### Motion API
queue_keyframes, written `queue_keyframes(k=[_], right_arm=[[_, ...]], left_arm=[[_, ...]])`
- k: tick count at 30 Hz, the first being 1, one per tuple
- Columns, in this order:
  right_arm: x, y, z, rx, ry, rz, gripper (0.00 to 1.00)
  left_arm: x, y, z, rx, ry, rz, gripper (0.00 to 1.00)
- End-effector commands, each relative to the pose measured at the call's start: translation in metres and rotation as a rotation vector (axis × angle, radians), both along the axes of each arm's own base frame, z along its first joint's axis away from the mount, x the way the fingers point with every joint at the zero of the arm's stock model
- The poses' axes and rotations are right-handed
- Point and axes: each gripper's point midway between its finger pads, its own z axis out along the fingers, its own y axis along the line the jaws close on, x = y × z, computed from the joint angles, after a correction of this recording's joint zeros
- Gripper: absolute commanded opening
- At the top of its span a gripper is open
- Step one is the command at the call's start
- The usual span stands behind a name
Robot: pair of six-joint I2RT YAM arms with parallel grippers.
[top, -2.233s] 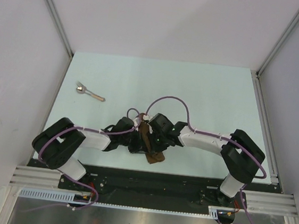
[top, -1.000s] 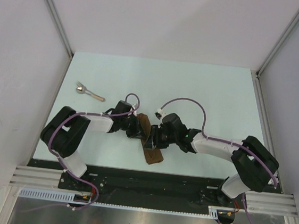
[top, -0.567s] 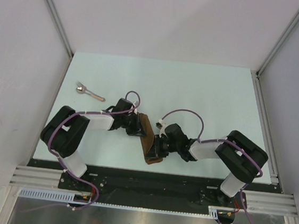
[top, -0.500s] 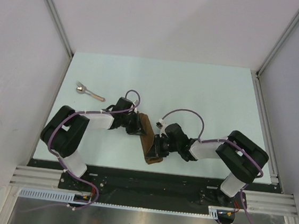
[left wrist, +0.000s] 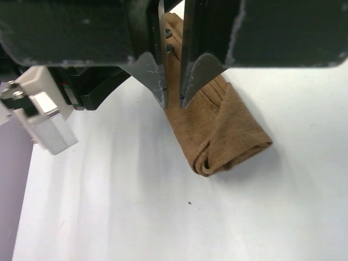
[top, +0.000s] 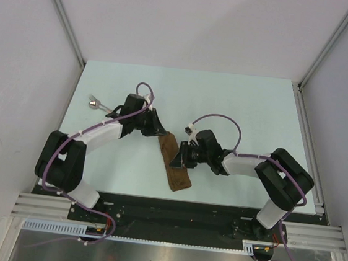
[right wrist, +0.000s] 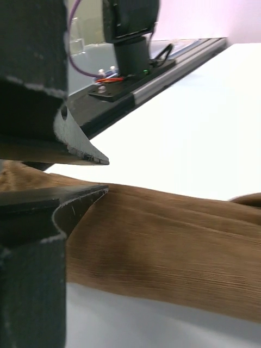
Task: Fold the napkin into a case and place the utensils inside
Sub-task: Smooth out the smaller rectangle-folded napkin at the center of the board.
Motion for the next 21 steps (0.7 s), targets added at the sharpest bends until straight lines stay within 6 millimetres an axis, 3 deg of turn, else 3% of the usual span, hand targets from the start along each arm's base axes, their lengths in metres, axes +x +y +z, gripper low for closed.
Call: queue_keyframes(k=[1, 5, 8, 15, 18, 21], right_arm=[[0.031, 0.012, 0.016, 0.030, -0.062, 0.003, 0.25], [0.045, 0.017, 0.010, 0.017, -0.076, -0.010, 0.24], [0.051, 0.018, 0.003, 0.017, -0.075, -0.020, 0.22], [0.051, 0.020, -0.012, 0.005, -0.055, -0.026, 0.23], [0.049, 0.021, -0.007, -0.012, -0.061, -0.022, 0.29], [0.047, 0.018, 0.002, -0.052, -0.093, -0.014, 0.38]], left_arm=[[0.014, 0.012, -0.004, 0.050, -0.006, 0.023, 0.14], [0.021, 0.012, -0.029, 0.071, 0.048, 0.028, 0.08], [0.026, 0.010, -0.035, 0.070, 0.054, 0.035, 0.07], [0.024, 0.008, -0.065, 0.074, 0.124, 0.051, 0.05], [0.027, 0.007, -0.061, 0.060, 0.108, 0.066, 0.05], [0.033, 0.007, -0.043, 0.057, 0.059, 0.076, 0.07]])
